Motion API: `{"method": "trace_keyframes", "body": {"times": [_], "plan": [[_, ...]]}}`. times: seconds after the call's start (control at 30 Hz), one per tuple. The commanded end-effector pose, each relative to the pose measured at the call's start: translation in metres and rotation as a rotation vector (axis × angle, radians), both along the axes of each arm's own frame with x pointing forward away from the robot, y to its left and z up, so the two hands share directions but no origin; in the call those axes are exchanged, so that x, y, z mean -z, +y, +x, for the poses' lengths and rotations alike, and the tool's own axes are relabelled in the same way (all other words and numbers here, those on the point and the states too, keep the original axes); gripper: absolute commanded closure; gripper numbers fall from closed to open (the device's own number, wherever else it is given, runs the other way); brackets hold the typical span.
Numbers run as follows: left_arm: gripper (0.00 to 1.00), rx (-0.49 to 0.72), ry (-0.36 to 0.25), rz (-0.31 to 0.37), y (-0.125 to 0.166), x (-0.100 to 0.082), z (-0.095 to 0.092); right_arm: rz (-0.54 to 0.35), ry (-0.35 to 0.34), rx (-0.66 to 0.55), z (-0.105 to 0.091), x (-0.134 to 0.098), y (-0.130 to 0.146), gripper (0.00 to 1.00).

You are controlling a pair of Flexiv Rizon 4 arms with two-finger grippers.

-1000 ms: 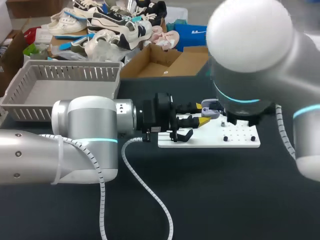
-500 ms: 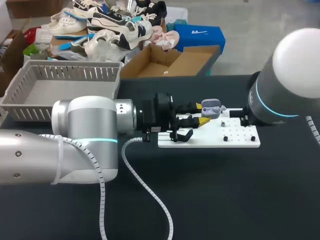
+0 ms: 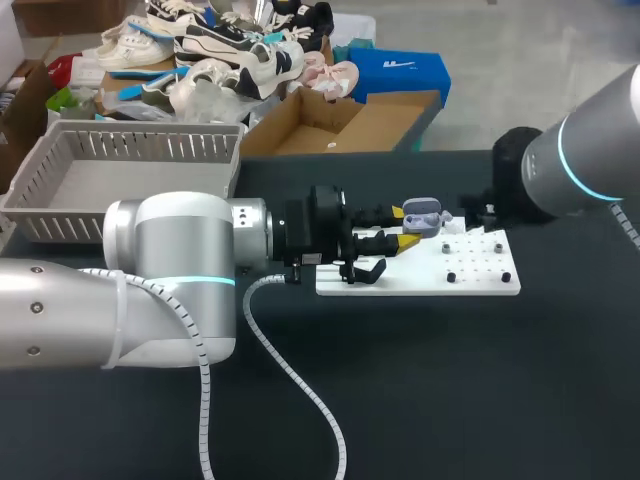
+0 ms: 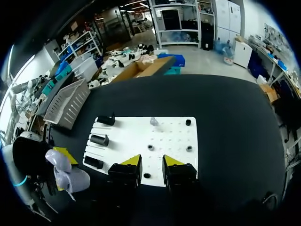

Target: Pick up each earbud case from the left stands, insert the matching earbuds, close the lid, and place the case in the box.

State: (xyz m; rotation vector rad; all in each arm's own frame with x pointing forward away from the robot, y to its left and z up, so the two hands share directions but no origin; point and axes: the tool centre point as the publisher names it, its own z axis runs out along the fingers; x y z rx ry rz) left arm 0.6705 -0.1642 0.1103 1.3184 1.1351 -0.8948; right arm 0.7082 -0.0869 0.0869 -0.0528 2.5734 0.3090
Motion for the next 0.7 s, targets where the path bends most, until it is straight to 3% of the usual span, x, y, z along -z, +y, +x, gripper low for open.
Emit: {"method": "trace_keyframes", "body": {"times": [0.03,0.33,0.47,0.7], "plan": [[1.0,-0.005,-0.002,-0.004,0.0,0.001,-0.001,0.01,0.009,0.005,0.023,0.019,0.016,0.74],[1.0,-0.005,-0.002,-0.004,0.0,0.001,-0.001,0.042,0.032,0.038,0.041,0.03,0.03,0.71],[1.0,-0.005,-0.002,-0.004,0.0,0.001,-0.001,0.05,0.044,0.042,0.052,0.037,0.033,0.6],[1.0,-0.005,-0.002,-0.004,0.0,0.001,-0.001,0.052,0.056,0.049,0.06,0.041,0.035,0.62]]}}
